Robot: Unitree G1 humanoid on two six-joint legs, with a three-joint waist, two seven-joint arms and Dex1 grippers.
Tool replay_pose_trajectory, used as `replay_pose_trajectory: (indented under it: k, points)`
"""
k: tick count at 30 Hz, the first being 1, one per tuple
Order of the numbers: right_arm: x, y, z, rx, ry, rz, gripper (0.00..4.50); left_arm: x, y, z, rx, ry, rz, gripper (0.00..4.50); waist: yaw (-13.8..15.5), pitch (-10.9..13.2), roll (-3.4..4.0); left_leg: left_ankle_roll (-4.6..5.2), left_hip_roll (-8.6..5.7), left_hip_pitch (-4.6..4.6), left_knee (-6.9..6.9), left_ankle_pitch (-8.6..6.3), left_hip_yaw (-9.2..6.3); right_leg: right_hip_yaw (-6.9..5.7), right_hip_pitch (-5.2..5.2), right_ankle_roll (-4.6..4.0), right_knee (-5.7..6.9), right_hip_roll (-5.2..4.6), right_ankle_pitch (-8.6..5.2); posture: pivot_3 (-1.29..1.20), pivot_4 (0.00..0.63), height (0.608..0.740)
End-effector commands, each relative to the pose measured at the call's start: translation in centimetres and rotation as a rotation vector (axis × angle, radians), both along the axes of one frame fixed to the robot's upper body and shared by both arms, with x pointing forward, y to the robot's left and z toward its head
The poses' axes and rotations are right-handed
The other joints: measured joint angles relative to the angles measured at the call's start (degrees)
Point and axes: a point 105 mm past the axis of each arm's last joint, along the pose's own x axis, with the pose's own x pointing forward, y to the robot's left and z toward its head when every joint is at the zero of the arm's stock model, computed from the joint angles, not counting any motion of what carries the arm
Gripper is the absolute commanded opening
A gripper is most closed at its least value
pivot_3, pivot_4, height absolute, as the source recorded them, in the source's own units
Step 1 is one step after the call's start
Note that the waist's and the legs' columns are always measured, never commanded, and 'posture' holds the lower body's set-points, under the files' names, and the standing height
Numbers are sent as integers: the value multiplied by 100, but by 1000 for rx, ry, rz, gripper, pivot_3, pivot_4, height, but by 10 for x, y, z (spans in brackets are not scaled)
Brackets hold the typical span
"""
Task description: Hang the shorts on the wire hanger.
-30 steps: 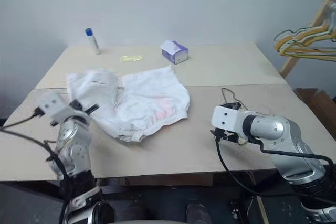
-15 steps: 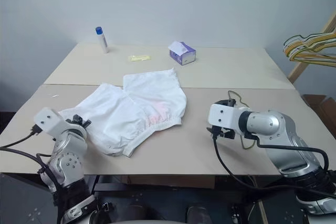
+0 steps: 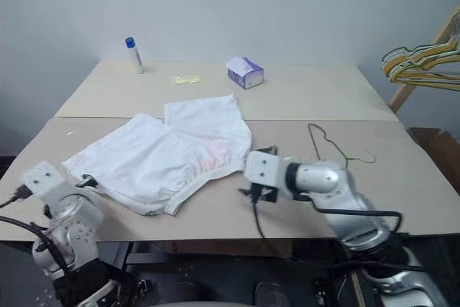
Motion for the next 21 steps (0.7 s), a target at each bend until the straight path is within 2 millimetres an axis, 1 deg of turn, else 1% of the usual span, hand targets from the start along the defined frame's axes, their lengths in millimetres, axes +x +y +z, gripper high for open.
replay_pose_trajectory:
  k: [1,2,4,6,8,11,14,18,19,20,21]
  points:
    - [-2,33,1,30,-15,54,4500,10,-3,48,186,-159,-111,4476,0,0,0,-8,0,-1,-2,4,-2,-2,-1,0,-1,-1,0,63,0,740]
    - [-3,42,-2,34,-7,75,4500,13,-4,55,211,-193,-147,4476,-1,-1,-1,-15,-1,0,-5,7,-2,-5,-1,-1,0,-3,1,65,0,740]
    - [-7,66,-9,60,7,123,4500,23,-13,76,303,-265,-305,4476,12,-3,-3,-23,0,0,-10,11,-6,-11,-3,-6,1,-4,1,66,0,740]
    - [-10,86,-17,63,16,155,4500,32,-25,90,382,-298,-474,4476,15,-4,-4,-29,1,-1,-13,15,-16,-25,-4,-13,3,-4,-2,71,0,740]
    - [-14,103,-24,71,23,181,4500,40,-33,93,424,-284,-600,4476,8,-3,-2,-38,2,-3,-18,19,-25,-39,-9,-21,8,-5,-6,74,0,740]
    - [-17,122,-32,77,22,179,4500,48,-40,93,440,-263,-715,4476,-2,-3,2,-42,3,-3,-24,20,-29,-44,-13,-24,12,-6,-8,74,0,740]
    - [-15,133,-39,75,25,141,4500,53,-45,93,433,-268,-768,4476,-17,-3,2,-43,7,-3,-24,21,-33,-49,-22,-31,27,-2,-13,73,0,740]
    - [-11,136,-43,77,45,95,4500,55,-51,90,481,-226,-832,4476,-17,-3,0,-47,7,-12,-25,22,-36,-51,-51,-43,70,-3,-23,70,0,740]
    - [-10,136,-43,78,47,95,4123,55,-52,89,485,-218,-845,4500,-17,-3,1,-48,7,-12,-25,22,-36,-51,-55,-45,74,-3,-24,64,0,740]
    - [-11,137,-43,75,46,100,3935,55,-53,88,481,-217,-852,4500,-20,-3,1,-49,7,-12,-26,23,-36,-51,-58,-48,80,-2,-26,64,0,740]
    - [-11,137,-44,72,44,100,3618,56,-53,87,478,-217,-854,4500,-24,-3,1,-49,8,-12,-27,23,-36,-51,-60,-49,82,-1,-27,63,0,740]
